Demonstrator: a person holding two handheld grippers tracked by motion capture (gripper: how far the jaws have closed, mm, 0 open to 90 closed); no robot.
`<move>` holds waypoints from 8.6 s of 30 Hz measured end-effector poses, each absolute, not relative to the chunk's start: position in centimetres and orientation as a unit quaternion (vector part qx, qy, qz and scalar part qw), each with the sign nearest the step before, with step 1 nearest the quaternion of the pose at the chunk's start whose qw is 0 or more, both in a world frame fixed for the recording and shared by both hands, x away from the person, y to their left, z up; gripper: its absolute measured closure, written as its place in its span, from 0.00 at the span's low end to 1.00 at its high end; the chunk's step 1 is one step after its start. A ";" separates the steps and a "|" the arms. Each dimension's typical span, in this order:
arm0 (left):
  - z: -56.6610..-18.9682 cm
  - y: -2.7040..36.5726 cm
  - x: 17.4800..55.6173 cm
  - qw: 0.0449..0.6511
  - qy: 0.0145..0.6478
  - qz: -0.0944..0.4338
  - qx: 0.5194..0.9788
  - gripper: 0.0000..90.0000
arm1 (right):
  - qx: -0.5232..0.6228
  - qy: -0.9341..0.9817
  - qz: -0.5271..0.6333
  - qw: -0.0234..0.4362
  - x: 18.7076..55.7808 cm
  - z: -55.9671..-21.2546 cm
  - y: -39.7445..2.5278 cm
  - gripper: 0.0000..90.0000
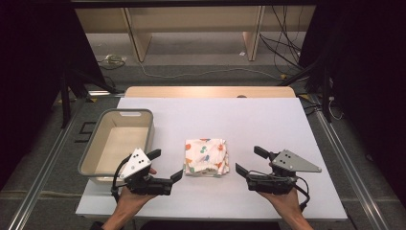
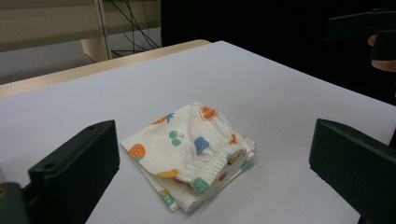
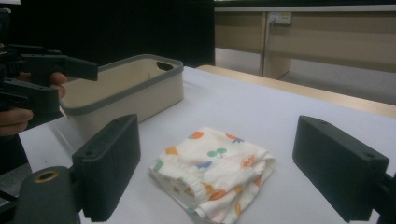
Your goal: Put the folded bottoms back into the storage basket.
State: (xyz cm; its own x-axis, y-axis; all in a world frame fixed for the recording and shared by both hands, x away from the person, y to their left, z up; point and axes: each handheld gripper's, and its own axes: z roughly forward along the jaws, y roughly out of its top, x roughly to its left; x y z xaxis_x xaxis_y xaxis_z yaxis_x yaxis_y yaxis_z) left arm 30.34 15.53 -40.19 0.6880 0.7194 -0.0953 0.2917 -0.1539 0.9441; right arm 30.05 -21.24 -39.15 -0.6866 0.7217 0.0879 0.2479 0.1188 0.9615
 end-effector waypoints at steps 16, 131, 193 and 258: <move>-40.6 15.4 31.1 0.541 0.363 0.184 0.736 0.02 | 0.338 0.723 0.561 0.220 30.5 -39.1 -21.3 0.19; -48.7 10.6 40.0 0.388 0.594 -0.084 0.700 0.80 | 0.436 0.831 0.345 0.018 49.5 -47.9 -15.2 0.41; -41.0 14.0 39.7 0.470 0.500 -0.045 0.726 0.91 | 0.406 0.776 0.480 0.061 46.6 -40.4 -14.0 0.91; -33.4 29.5 39.2 0.513 0.551 0.041 0.657 0.91 | 0.358 0.773 0.520 0.056 49.6 -33.2 2.8 0.91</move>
